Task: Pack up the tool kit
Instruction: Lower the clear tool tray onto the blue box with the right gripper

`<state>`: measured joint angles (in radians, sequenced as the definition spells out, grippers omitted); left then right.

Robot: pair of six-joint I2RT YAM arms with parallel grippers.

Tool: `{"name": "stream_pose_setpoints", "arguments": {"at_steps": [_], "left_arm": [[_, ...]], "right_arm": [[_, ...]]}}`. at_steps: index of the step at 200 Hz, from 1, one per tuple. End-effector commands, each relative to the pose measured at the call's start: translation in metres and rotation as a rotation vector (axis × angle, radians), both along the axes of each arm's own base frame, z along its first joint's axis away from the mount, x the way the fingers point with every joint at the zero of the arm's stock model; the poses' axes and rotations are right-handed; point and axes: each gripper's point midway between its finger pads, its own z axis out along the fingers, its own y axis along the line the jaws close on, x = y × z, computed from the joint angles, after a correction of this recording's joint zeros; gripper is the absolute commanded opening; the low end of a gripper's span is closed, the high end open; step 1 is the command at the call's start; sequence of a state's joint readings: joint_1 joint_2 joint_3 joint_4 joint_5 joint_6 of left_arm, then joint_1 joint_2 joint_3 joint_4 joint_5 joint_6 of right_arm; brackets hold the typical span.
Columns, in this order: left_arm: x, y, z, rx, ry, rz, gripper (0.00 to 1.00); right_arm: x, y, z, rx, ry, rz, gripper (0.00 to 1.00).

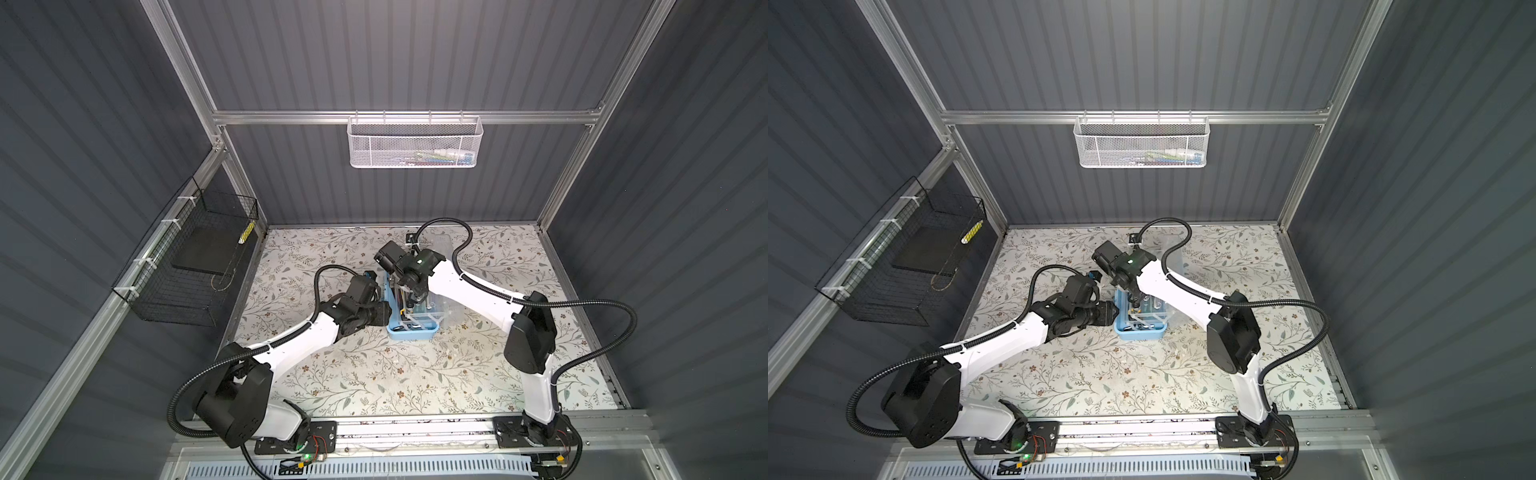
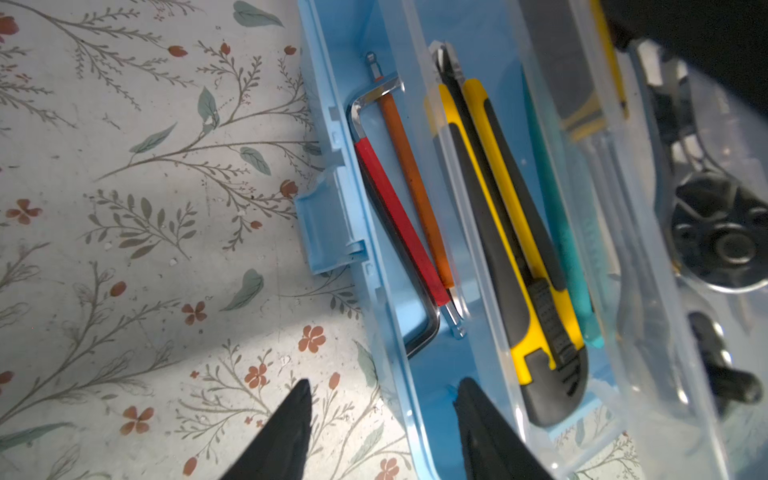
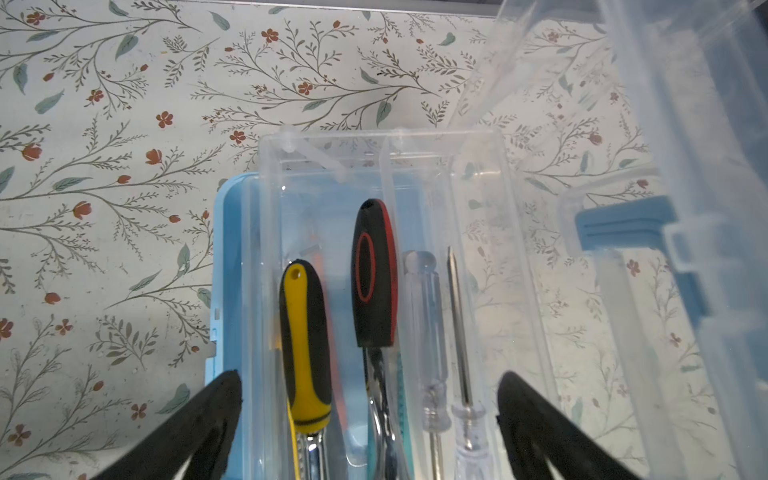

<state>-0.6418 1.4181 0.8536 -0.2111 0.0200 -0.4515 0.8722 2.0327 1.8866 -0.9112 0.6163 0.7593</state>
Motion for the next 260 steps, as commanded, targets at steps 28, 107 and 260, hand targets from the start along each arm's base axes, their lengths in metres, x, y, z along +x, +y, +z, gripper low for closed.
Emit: {"name": "stream_pose_setpoints", "arguments": {"at_steps": [28, 107, 260], "left_arm": [[-0.004, 0.006, -0.013, 0.028, 0.011, -0.006, 0.58], [-0.007, 0.012, -0.016, 0.044, 0.017, 0.006, 0.58], [-0.005, 0.009, -0.023, 0.073, 0.022, -0.039, 0.57]], "right_arm": [[0.006, 0.015, -0.001, 0.045, -0.006, 0.008, 0.97], [0.004, 0.081, 0.032, 0.268, -0.052, 0.144, 0.99], [-0.016, -0.008, 0.015, 0.179, -0.077, 0.170, 0.99]]}}
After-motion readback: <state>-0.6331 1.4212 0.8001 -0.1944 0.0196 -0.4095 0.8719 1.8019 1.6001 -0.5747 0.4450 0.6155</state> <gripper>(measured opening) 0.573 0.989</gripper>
